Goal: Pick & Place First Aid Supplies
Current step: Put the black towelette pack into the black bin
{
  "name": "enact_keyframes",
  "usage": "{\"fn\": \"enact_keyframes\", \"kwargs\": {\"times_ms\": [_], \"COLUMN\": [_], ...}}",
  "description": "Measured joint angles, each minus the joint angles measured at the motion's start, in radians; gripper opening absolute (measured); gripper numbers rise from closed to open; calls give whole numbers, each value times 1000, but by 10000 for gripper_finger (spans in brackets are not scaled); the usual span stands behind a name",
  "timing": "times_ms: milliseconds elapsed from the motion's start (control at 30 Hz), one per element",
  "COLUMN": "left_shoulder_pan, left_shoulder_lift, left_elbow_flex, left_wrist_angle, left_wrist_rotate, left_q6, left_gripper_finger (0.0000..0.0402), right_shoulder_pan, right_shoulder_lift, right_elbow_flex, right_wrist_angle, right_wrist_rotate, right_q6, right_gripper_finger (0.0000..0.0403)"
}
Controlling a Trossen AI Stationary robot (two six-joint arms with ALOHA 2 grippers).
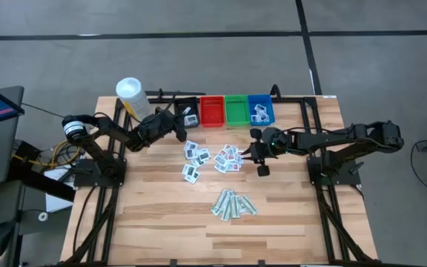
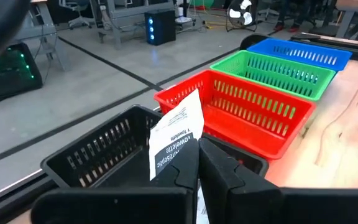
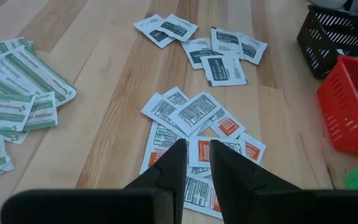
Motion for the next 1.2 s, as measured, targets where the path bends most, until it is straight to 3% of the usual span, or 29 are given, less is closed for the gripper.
{"fn": "enact_keyframes", "kwargs": {"times_ms": [367, 733, 967, 1200], "left_shoulder_pan": [48, 54, 35, -62], "left_shoulder_lift": [0, 0, 0, 0], "left_elbow_flex": [37, 39, 36, 12], "left_wrist_angle": [0, 0, -1, 0], "left_wrist_rotate": [0, 2, 55, 142], "left_q6": [30, 7, -70, -58], "left_gripper_finger": [14, 98, 113, 107], "right_shoulder_pan": [0, 0, -2, -2], "right_shoulder_lift": [0, 3, 133, 264], "right_elbow_flex": [0, 0, 0, -1], "right_wrist_angle": [-1, 11, 87, 196], "right_wrist_rotate": [0, 0, 0, 0], "right_q6": [3, 2, -1, 2], "right_gripper_finger": [65, 65, 65, 65]}}
